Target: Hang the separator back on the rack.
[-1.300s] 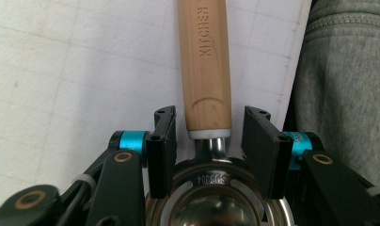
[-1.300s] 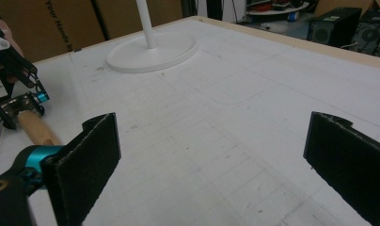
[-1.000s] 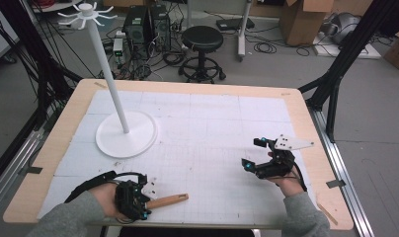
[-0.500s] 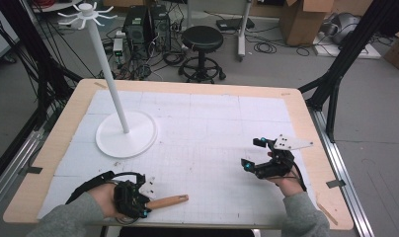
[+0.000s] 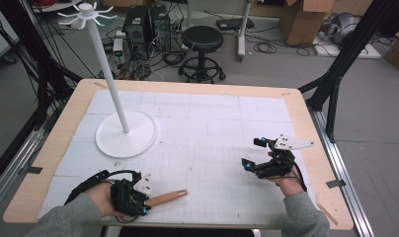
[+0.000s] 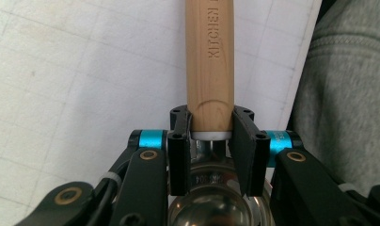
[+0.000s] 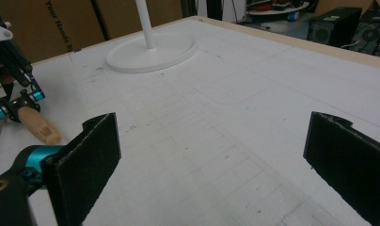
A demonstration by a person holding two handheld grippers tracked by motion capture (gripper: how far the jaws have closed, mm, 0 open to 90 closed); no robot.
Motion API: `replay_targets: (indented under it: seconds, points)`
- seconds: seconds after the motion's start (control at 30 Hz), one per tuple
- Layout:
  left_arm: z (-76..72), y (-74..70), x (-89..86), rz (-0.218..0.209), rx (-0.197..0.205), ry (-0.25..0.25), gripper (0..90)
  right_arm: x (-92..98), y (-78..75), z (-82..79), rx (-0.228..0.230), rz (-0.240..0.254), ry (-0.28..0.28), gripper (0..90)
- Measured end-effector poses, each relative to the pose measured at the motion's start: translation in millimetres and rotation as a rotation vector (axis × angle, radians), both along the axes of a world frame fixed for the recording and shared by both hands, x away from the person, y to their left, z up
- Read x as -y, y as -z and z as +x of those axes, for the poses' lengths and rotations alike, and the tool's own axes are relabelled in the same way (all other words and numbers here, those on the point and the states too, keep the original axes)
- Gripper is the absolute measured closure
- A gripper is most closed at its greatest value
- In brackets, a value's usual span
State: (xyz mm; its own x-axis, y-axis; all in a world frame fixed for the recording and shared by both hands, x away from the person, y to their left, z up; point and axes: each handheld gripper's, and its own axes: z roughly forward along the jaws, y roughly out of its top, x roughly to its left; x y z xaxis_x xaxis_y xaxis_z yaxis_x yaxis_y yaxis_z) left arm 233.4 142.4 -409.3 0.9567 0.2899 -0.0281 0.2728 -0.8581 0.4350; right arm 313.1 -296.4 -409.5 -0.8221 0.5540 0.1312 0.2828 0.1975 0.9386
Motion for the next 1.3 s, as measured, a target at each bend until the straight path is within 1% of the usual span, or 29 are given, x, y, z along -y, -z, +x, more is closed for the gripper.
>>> replay_targets:
  seconds: [0.23, 0.37, 0.47, 0.57, 0.6, 0.63, 0.7, 0.77, 0.87, 0.93, 0.97, 1.03, 1.1, 1.13, 1.17, 1.3]
  points:
    - [0.7, -5.4, -2.3, -0.031, 0.015, -0.023, 69.6, 0.1, 0.0, -0.1, -0.001, 0.000, -0.001, 3.5]
    - [0.7, -7.2, -4.6, -0.032, 0.028, -0.029, 69.6, 0.4, 0.0, 0.1, 0.002, 0.002, 0.002, 3.5]
    - [1.0, -10.2, -7.6, -0.047, 0.037, -0.042, 69.6, 0.3, 0.0, 0.2, 0.003, 0.000, 0.002, 3.5]
    - [2.3, -14.6, -11.6, -0.067, 0.038, -0.049, 69.6, 0.4, 0.1, 0.3, 0.001, 0.002, 0.002, 3.5]
    - [2.8, -15.7, -13.1, -0.076, 0.028, -0.053, 69.6, 0.5, 0.2, 0.4, 0.001, 0.002, 0.003, 3.5]
    - [3.6, -16.6, -14.8, -0.081, 0.031, -0.056, 69.6, 0.6, 0.3, 0.6, -0.001, 0.002, 0.003, 3.5]
    - [5.1, -17.3, -17.9, -0.100, 0.025, -0.079, 69.6, 0.8, 0.3, 0.8, -0.002, 0.004, 0.005, 3.5]
    - [6.9, -18.3, -20.9, -0.117, 0.034, -0.090, 69.6, 1.0, 0.2, 0.8, -0.002, 0.005, 0.004, 3.5]
    - [7.4, -19.4, -24.0, -0.156, 0.036, -0.114, 69.6, 1.5, 0.3, 1.1, -0.004, 0.008, 0.006, 3.5]
    - [7.3, -18.9, -24.3, -0.189, 0.043, -0.129, 69.6, 1.6, 0.5, 1.5, -0.001, 0.006, 0.005, 3.5]
    - [7.7, -18.8, -24.3, -0.196, 0.048, -0.128, 69.6, 1.5, 0.6, 1.6, -0.001, 0.006, 0.005, 3.5]
    - [7.5, -18.7, -23.9, -0.222, 0.049, -0.136, 69.6, 1.3, 0.6, 1.4, -0.004, 0.006, 0.005, 3.5]
    - [8.9, -19.8, -24.1, -0.236, 0.046, -0.135, 69.6, 1.4, 0.3, 1.2, -0.003, 0.006, 0.005, 3.5]
    - [9.3, -20.4, -24.2, -0.244, 0.052, -0.140, 69.6, 1.3, 0.3, 1.1, -0.004, 0.008, 0.006, 3.5]
    - [9.8, -21.3, -24.4, -0.253, 0.048, -0.145, 69.6, 1.4, 0.3, 1.3, -0.002, 0.009, 0.005, 3.5]
    - [11.3, -26.0, -27.7, -0.289, 0.065, -0.165, 69.6, 2.2, 0.3, 1.7, -0.002, 0.010, 0.008, 3.5]
